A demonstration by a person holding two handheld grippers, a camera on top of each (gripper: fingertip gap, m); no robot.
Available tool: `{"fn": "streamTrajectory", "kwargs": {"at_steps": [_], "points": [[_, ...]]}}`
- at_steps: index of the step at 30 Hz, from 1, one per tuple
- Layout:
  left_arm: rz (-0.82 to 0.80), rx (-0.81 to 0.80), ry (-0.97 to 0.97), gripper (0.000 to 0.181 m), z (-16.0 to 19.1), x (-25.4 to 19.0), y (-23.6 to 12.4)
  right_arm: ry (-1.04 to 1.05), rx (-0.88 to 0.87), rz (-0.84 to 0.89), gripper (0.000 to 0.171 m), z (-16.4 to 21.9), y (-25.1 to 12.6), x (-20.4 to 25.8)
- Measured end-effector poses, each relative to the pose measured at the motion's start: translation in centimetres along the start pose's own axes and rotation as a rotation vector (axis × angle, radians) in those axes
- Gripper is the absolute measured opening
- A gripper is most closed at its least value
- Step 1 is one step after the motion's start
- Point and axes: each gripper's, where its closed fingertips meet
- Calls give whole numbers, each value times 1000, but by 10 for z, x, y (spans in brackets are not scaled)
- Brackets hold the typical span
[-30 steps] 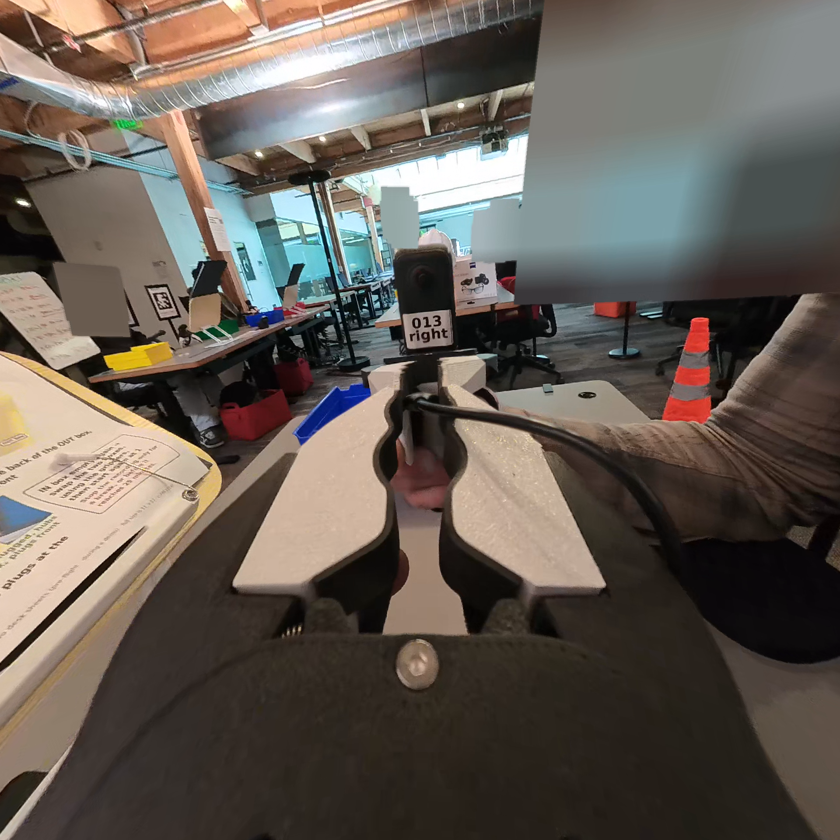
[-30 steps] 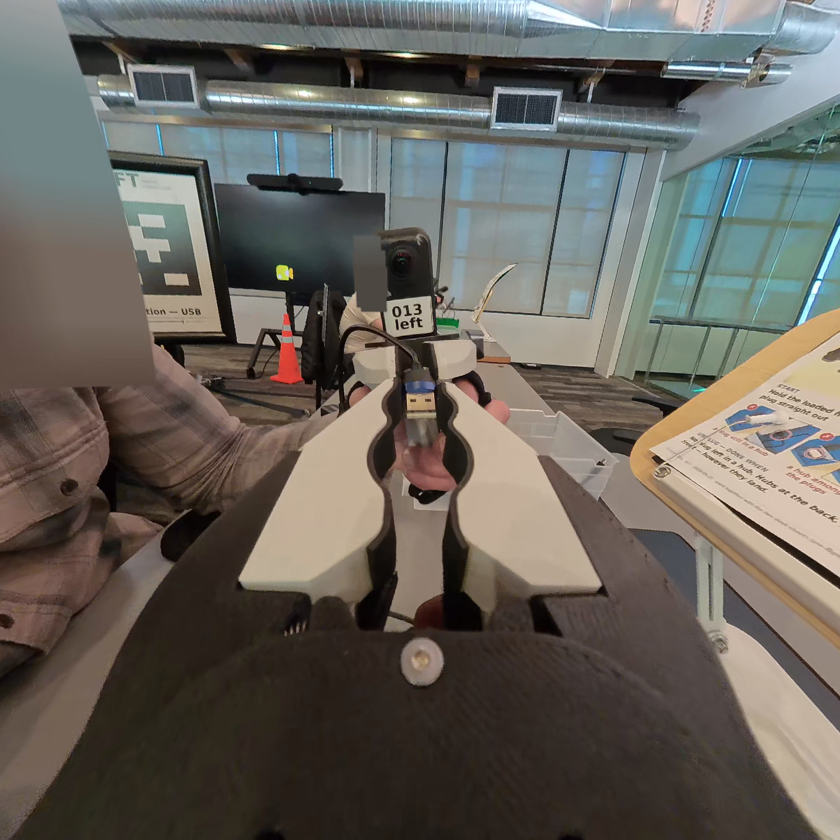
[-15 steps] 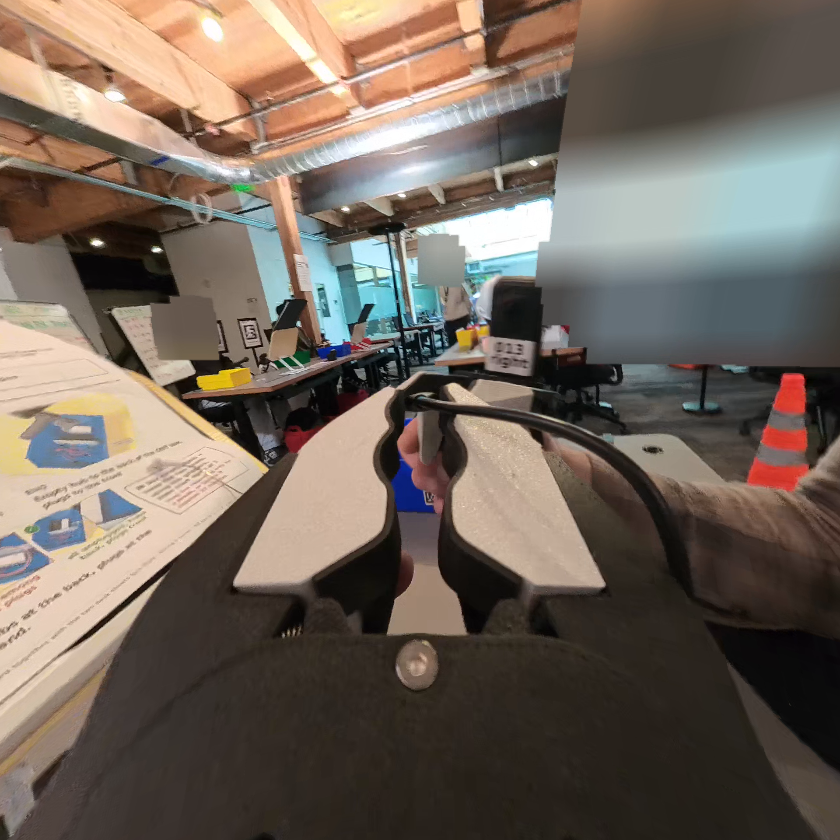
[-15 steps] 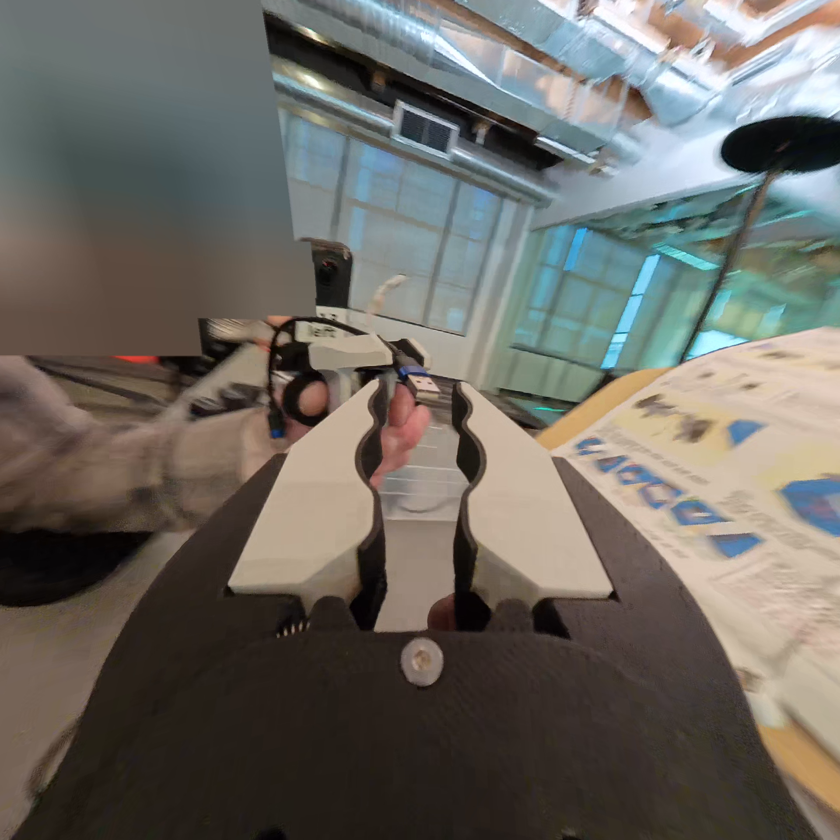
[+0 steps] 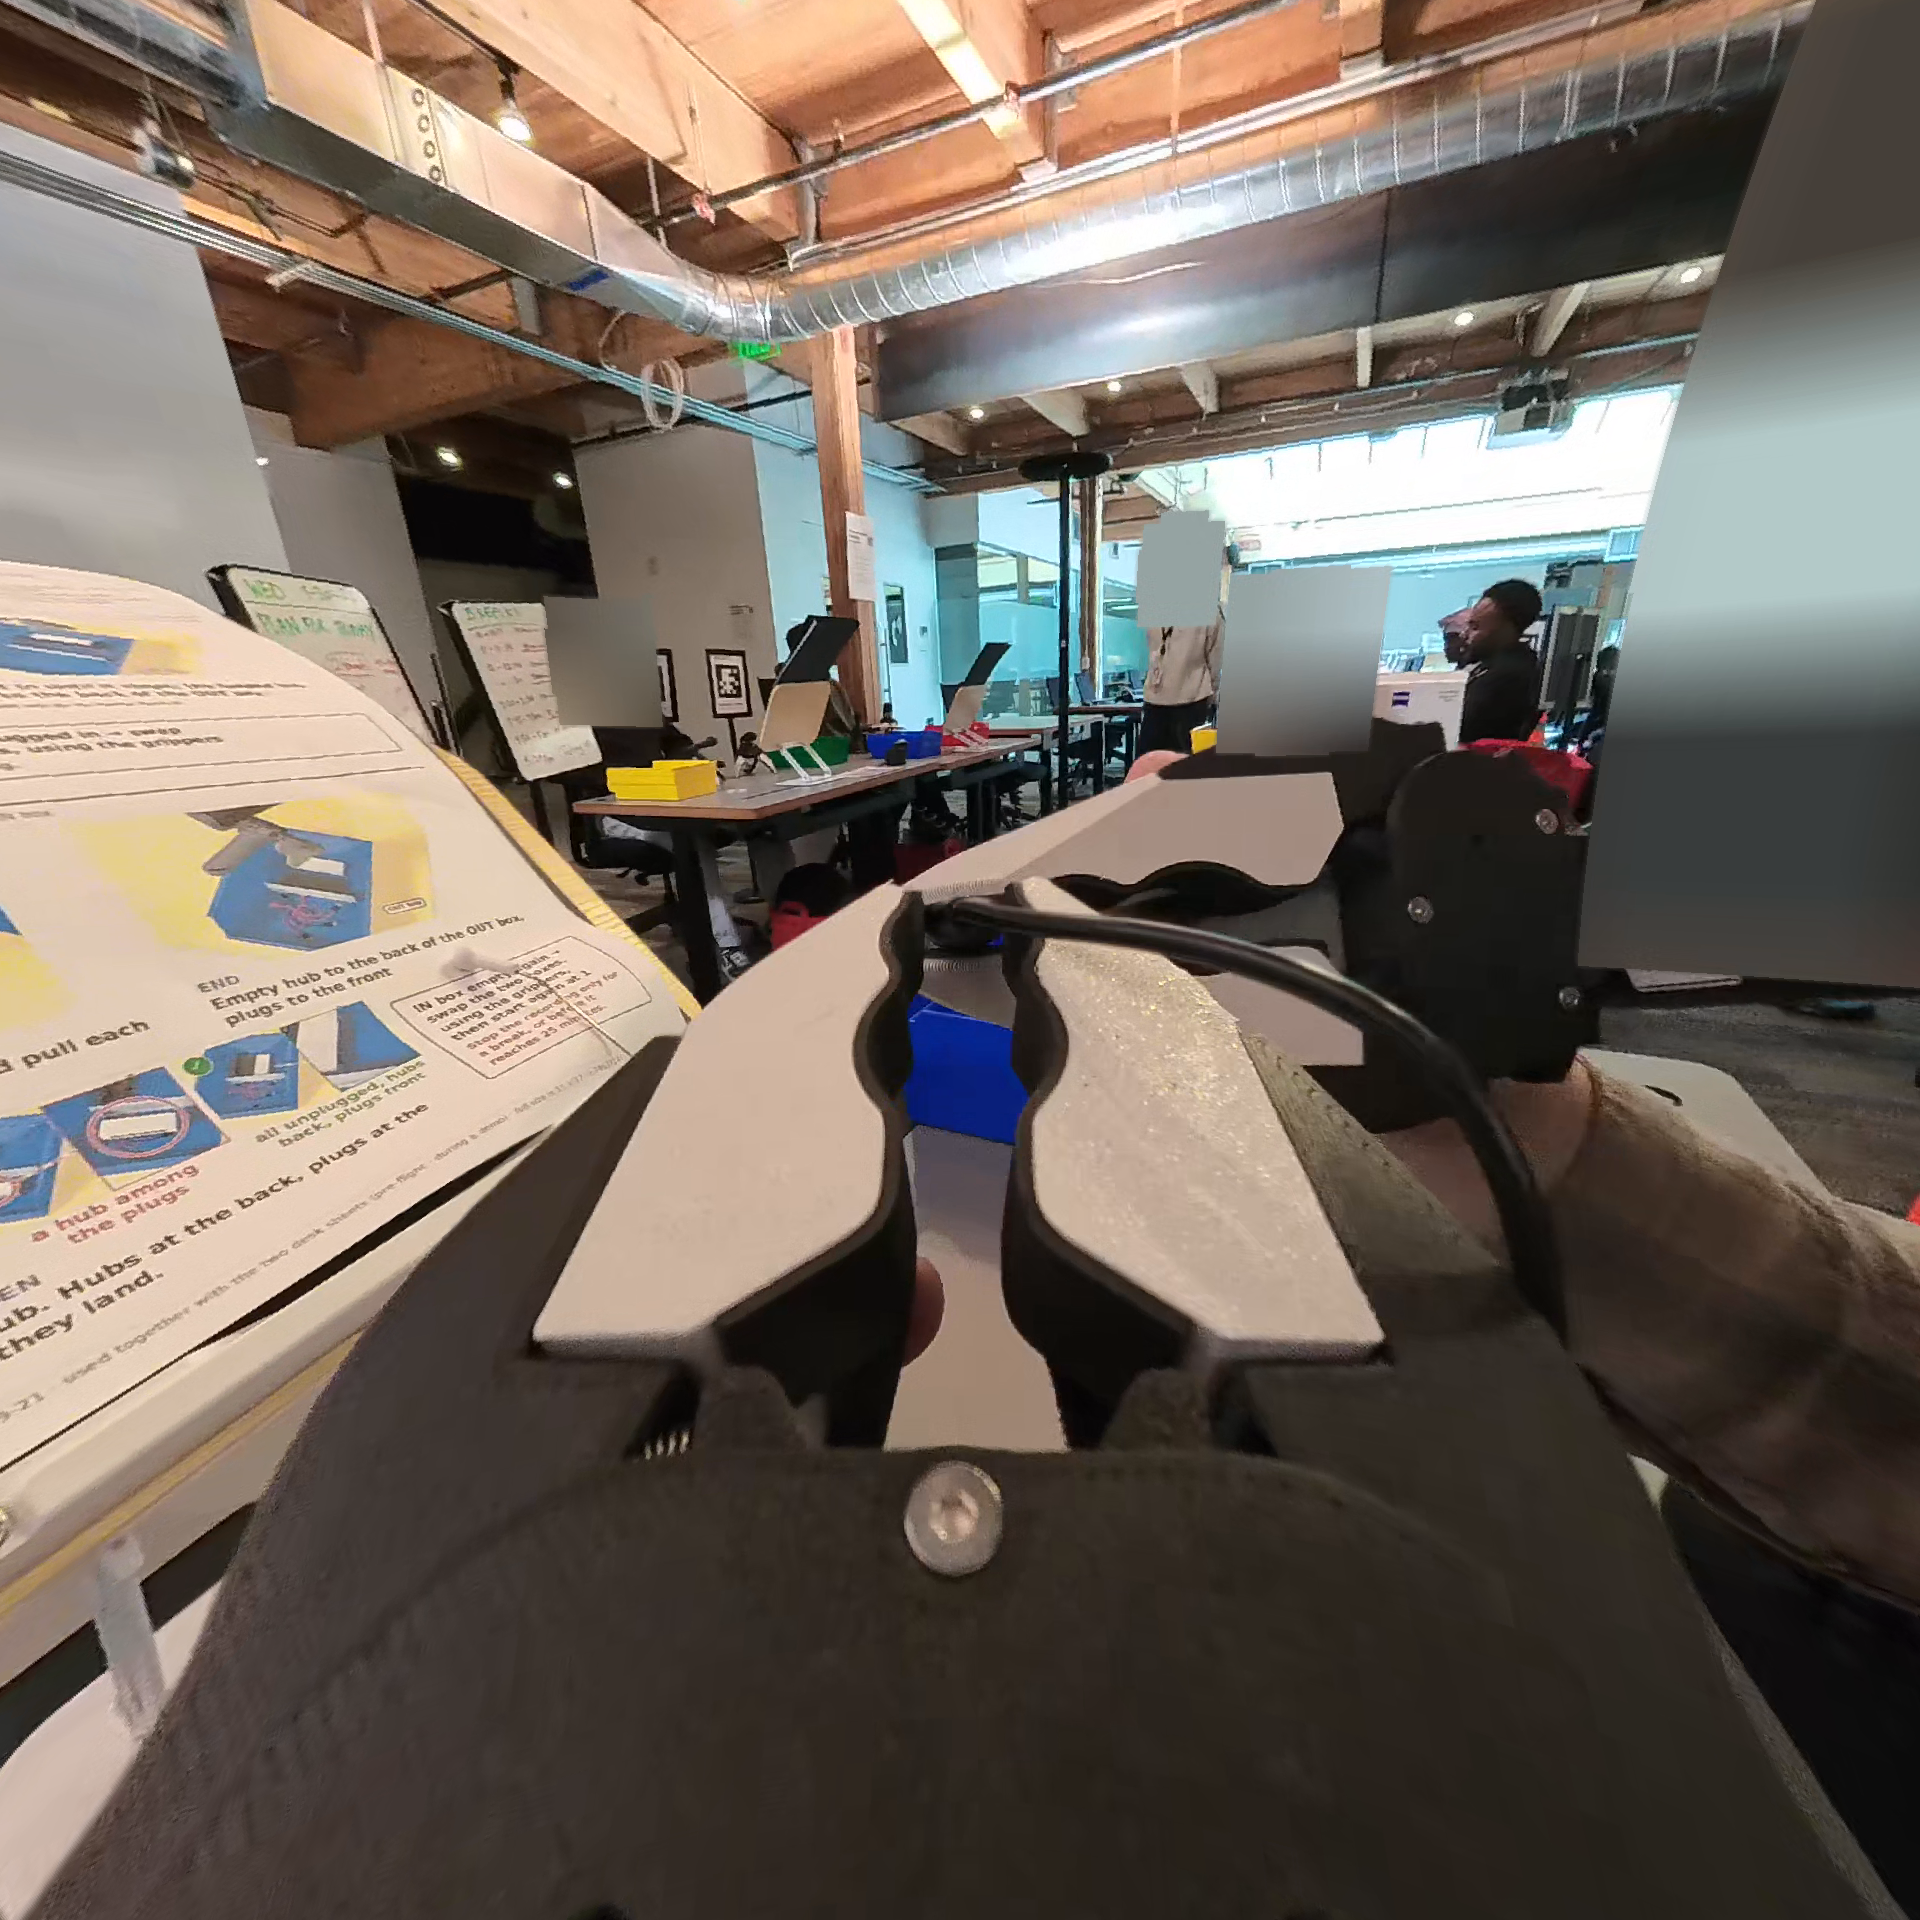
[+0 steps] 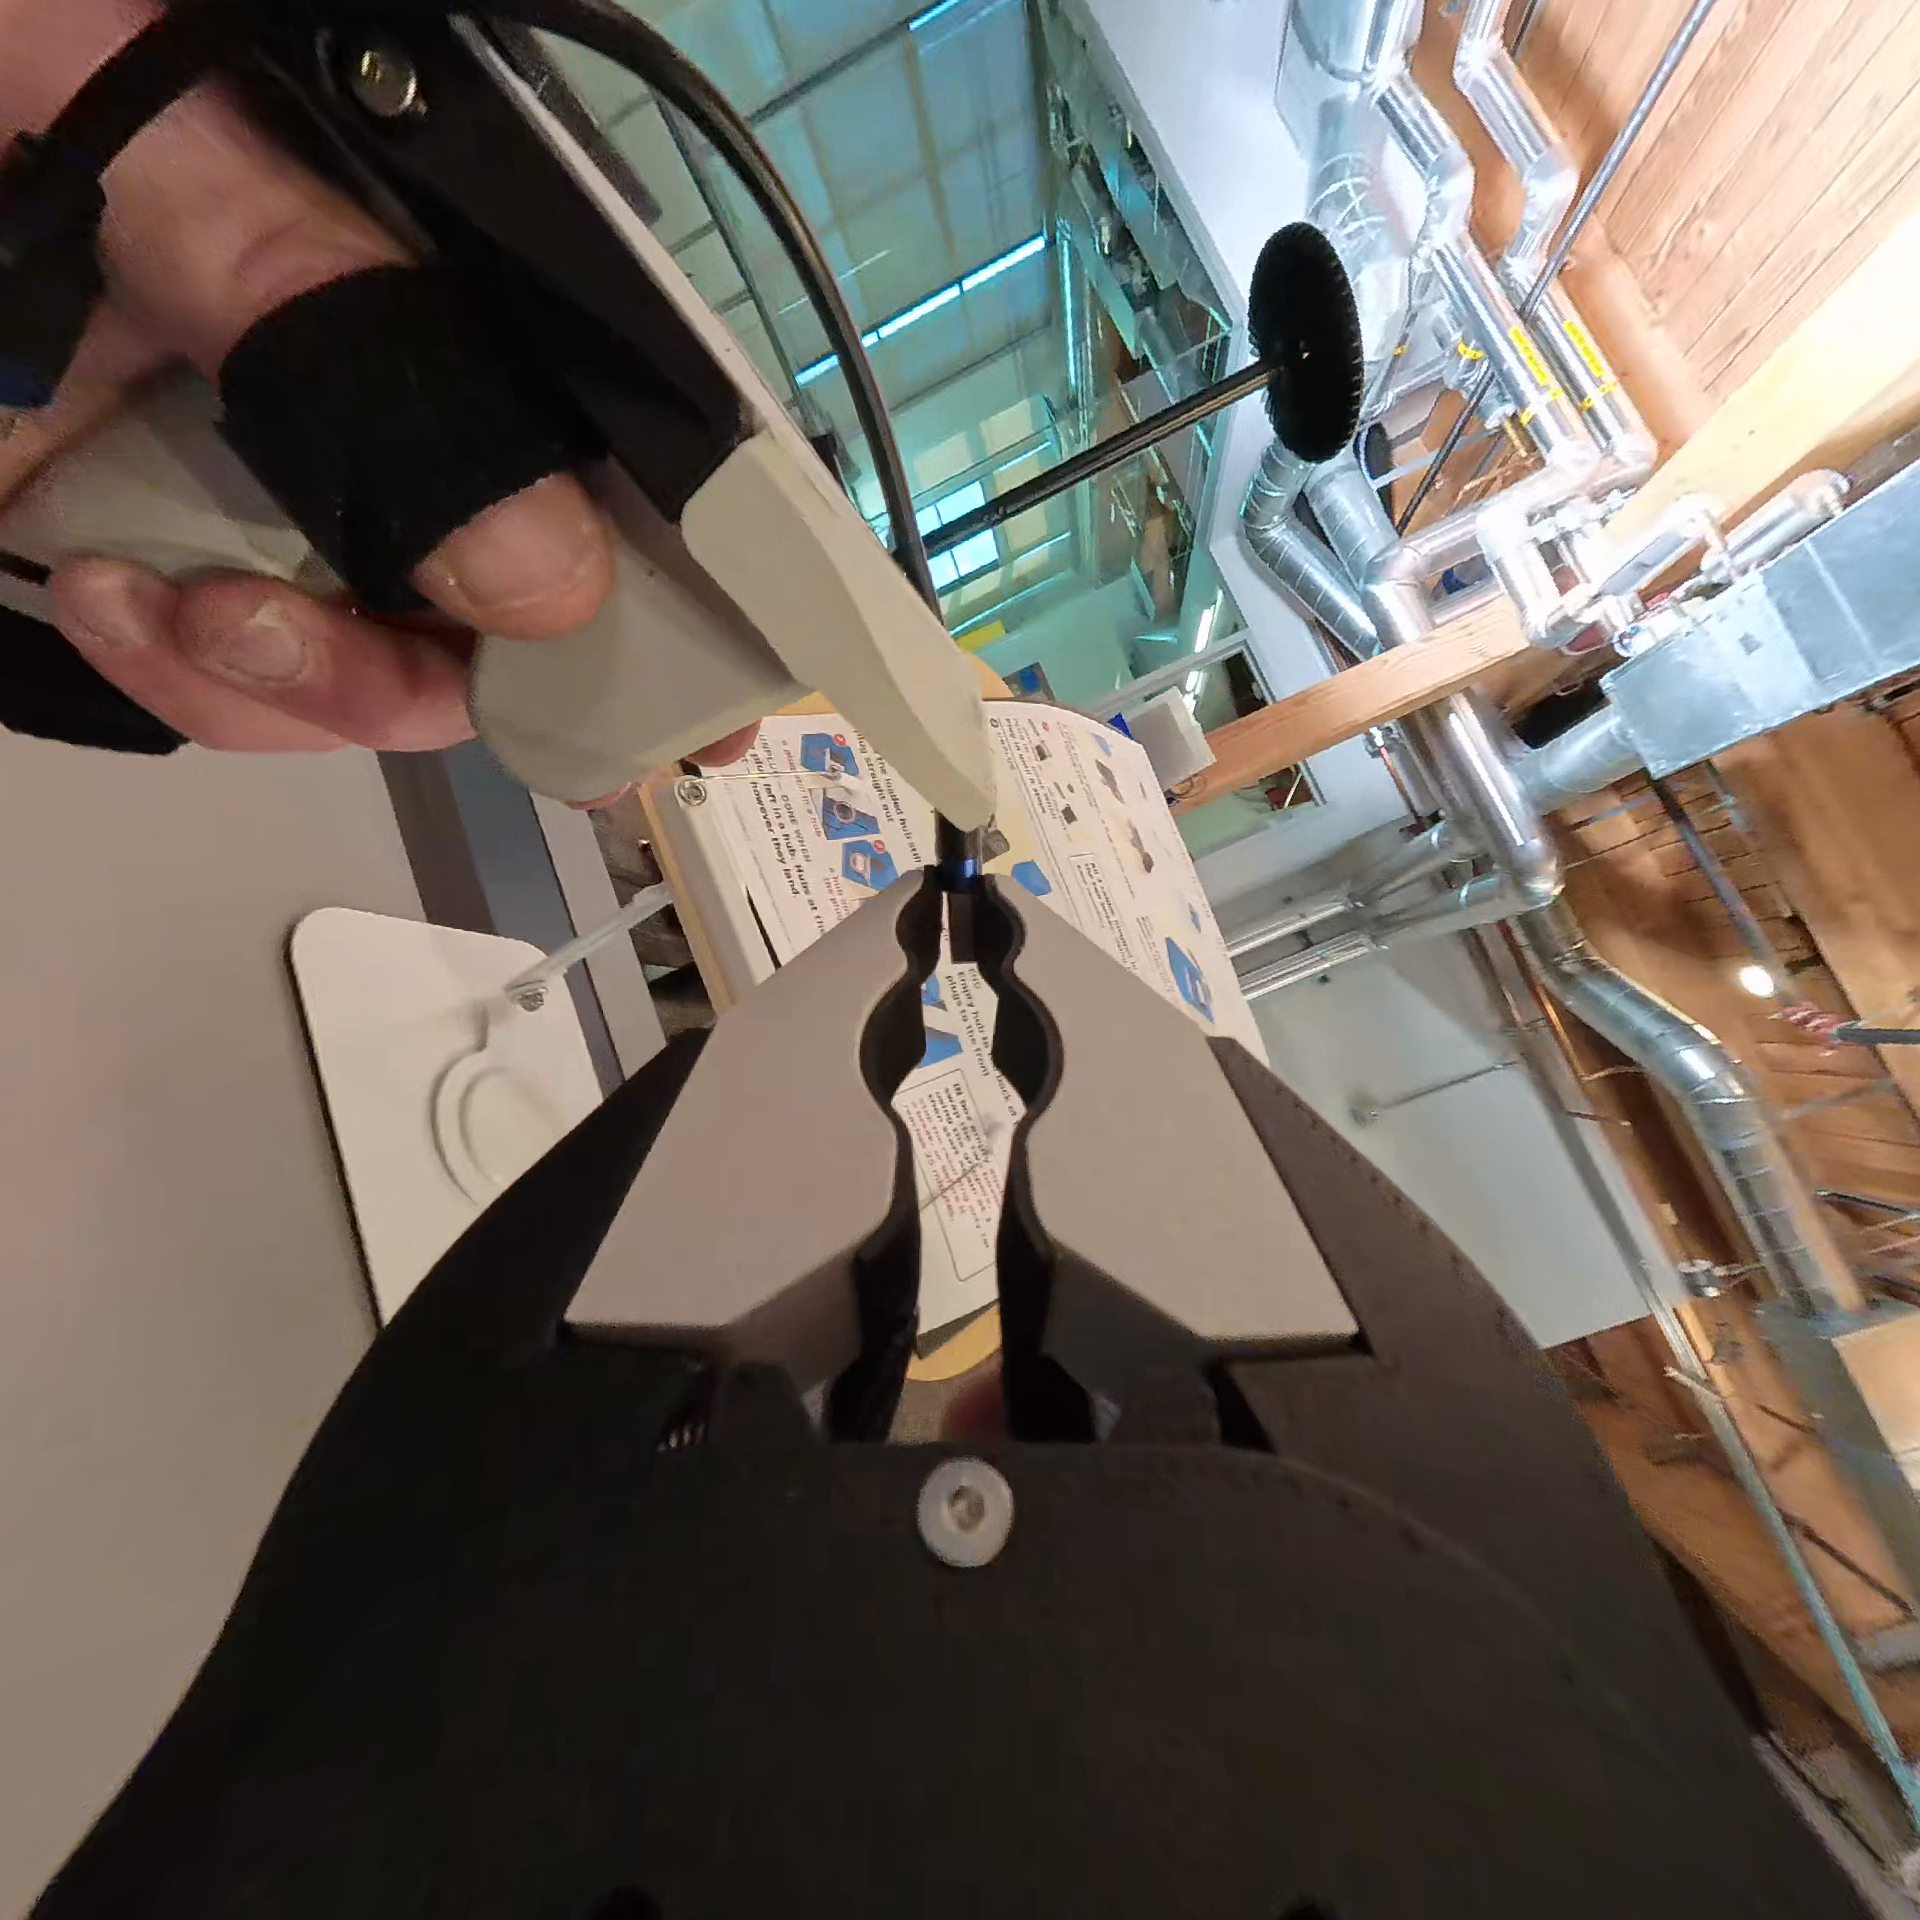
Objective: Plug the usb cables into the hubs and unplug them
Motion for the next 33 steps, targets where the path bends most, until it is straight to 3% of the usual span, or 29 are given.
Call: {"fn": "streamTrajectory", "kwargs": {"at_steps": [5, 9, 14, 27, 31, 33], "points": [[11, 85, -1, 14, 4, 1, -1, -57, 26, 5, 3, 3, 2, 2], [25, 196, 51, 26, 12, 0, -2, -107, 29, -10, 3, -3, 2, 8], [25, 250, 74, 17, 14, 0, -5, -117, 26, -12, 3, -4, 4, 11], [-7, 244, 107, 15, 11, 0, -5, -64, 10, -20, 4, -6, 5, 9], [-37, 226, 135, 15, 8, 8, -8, -16, 8, -28, 27, -3, 4, 6], [-52, 205, 130, 15, 6, 14, -11, -1, 18, -31, 28, 1, 3, 3]]}}
Point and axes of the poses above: each gripper's, where its closed fingertips meet, y out along the fingers, z out of its underside, x = y × z across the jaws, and after that the axes turned 12 degrees about y, right-handed
